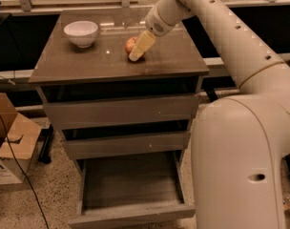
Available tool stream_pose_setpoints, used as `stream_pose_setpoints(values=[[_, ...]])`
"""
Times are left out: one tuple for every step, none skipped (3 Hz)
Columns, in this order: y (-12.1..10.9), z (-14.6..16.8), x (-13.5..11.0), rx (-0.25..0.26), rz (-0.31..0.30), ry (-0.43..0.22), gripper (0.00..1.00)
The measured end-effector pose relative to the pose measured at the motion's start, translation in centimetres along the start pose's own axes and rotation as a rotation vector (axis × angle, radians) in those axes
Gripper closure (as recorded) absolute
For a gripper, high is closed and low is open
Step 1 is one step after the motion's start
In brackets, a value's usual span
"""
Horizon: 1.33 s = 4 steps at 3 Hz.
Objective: Place apple into bottom drawer
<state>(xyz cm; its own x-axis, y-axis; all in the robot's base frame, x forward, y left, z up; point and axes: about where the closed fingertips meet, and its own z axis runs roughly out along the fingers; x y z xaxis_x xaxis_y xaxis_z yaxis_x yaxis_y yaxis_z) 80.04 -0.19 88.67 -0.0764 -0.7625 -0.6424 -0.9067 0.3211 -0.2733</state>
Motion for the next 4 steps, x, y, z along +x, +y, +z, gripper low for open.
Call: stream_pose_setpoints(values=[[-1.6,1.7,-0.9,0.024,0.035,-0.052,0.0],[-2.1,4.6,0.2,-0.002,0.127,-0.083,0.0],[-1.7,6.1,1.3,-0.027,0.18,-0.085,0.0],[-1.6,5.9,1.6,-0.019,0.195,-0.081,0.18]])
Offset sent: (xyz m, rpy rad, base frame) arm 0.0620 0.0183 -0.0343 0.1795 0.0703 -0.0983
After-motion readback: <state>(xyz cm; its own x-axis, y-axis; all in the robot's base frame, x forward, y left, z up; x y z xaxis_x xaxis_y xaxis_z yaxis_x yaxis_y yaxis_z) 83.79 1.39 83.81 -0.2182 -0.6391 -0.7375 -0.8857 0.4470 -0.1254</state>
